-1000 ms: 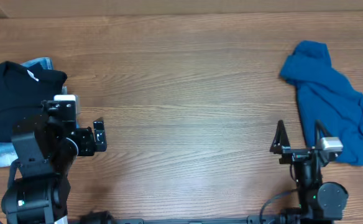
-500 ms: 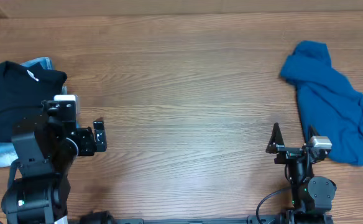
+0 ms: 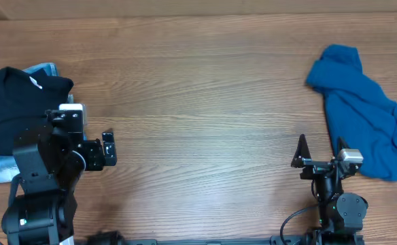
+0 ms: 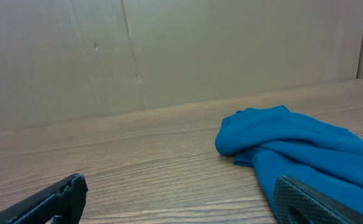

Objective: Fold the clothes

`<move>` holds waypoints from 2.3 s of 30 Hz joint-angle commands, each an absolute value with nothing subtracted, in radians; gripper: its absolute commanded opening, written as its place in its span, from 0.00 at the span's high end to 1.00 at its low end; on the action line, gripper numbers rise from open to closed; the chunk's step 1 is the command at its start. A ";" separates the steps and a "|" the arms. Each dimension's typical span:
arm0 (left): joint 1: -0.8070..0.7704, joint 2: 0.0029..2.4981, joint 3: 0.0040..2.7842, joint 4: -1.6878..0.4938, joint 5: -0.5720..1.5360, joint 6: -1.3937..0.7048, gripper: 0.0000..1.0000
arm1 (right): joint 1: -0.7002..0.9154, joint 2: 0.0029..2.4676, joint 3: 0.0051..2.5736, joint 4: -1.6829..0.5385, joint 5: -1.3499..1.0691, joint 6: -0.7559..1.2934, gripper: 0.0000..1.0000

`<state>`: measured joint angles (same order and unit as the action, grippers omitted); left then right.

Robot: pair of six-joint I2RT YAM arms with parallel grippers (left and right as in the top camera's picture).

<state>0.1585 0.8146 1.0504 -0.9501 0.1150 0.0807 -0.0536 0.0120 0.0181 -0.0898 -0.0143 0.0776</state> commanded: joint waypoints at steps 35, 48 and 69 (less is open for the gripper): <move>0.032 0.004 0.005 -0.067 0.107 -0.049 0.00 | -0.058 0.003 0.008 -0.084 -0.001 0.081 0.00; 0.032 0.004 0.005 -0.067 0.104 -0.049 0.00 | -0.058 0.003 0.008 -0.084 -0.001 0.081 0.00; 0.032 0.004 0.005 -0.067 0.104 -0.049 0.00 | -0.058 0.003 0.008 -0.084 -0.001 0.081 0.00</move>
